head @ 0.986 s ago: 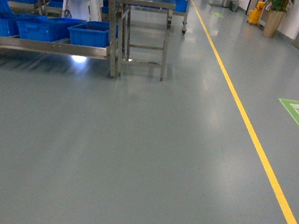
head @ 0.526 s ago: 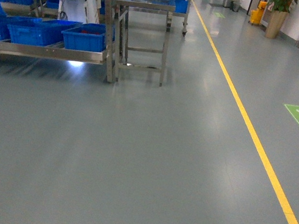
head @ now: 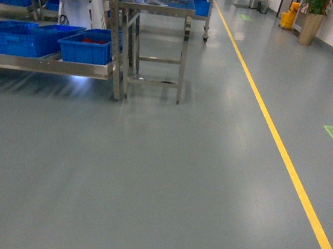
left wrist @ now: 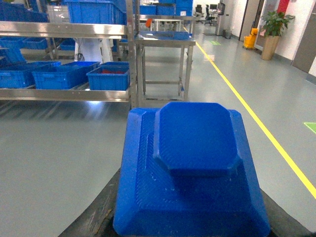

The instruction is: Sort blue parts and orange caps into right shelf containers

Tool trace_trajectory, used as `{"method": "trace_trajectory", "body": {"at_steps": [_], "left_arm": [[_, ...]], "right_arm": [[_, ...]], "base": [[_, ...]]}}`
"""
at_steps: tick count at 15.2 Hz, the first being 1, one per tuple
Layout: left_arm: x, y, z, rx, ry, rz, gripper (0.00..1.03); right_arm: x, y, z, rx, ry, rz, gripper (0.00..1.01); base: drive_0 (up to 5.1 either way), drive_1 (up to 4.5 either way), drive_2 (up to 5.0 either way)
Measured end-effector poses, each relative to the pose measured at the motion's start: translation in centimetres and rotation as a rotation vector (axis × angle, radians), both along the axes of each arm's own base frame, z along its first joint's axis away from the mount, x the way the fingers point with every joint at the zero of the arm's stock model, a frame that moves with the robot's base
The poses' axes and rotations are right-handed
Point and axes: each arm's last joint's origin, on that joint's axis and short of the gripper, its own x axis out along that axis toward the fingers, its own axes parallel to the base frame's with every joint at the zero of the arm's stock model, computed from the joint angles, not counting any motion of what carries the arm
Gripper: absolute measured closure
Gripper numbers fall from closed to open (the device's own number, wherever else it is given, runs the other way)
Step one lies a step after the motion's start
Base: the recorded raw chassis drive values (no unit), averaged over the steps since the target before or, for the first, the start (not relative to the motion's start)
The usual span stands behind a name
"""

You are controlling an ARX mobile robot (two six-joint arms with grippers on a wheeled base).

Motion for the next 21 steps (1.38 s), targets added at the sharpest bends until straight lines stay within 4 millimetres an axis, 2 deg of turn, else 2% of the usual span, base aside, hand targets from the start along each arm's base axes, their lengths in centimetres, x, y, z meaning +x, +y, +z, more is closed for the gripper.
{"method": "trace_trajectory", "body": {"at_steps": [21], "left_arm": [[0.00,-0.01,0.04,0.000,-0.005,-0.002,0.60]], "right_arm": [[0.00,0.00,-0.02,0.000,0.002,0.000,0.56]], "base": [[0.0,4.32,-4.2]]}}
